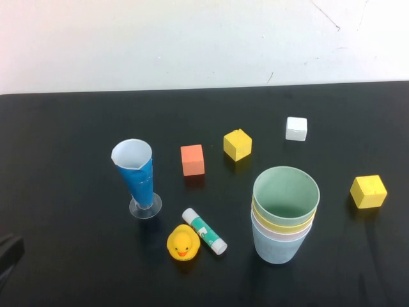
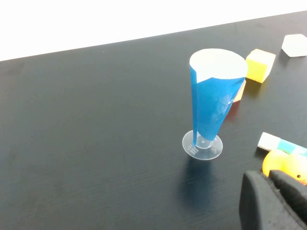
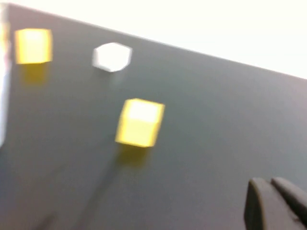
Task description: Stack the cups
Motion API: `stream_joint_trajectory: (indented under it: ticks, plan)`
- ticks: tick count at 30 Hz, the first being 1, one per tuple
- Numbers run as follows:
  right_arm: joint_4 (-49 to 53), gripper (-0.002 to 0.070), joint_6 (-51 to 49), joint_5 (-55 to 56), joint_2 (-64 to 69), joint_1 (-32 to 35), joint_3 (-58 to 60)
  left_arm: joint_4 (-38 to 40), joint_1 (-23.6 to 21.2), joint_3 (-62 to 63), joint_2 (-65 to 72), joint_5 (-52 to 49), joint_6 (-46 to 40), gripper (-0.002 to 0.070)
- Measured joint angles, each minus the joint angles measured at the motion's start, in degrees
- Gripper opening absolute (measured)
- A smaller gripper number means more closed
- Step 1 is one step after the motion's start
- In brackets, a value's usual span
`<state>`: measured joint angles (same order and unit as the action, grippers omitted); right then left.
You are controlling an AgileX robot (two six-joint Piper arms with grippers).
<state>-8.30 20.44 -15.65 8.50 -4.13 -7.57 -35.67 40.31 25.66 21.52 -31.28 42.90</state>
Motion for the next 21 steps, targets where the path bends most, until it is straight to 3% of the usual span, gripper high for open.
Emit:
stream_joint_trajectory:
  ticks: [4, 10, 21]
  plan:
    - [3.51, -0.0001, -5.16, 0.55, -4.14, 5.31, 2.44, 0.00, 0.00, 0.00, 0.00, 0.00, 0.00, -0.0001]
    - [10.48, -0.0001, -18.72, 0.60, -8.79, 6.20, 8.21, 0.00, 0.00, 0.00, 0.00, 0.00, 0.00, 0.0000]
    - [11.42, -0.0001, -21.09, -3.25, -9.23, 3.08, 9.18, 0.00, 0.00, 0.00, 0.00, 0.00, 0.00, -0.0001]
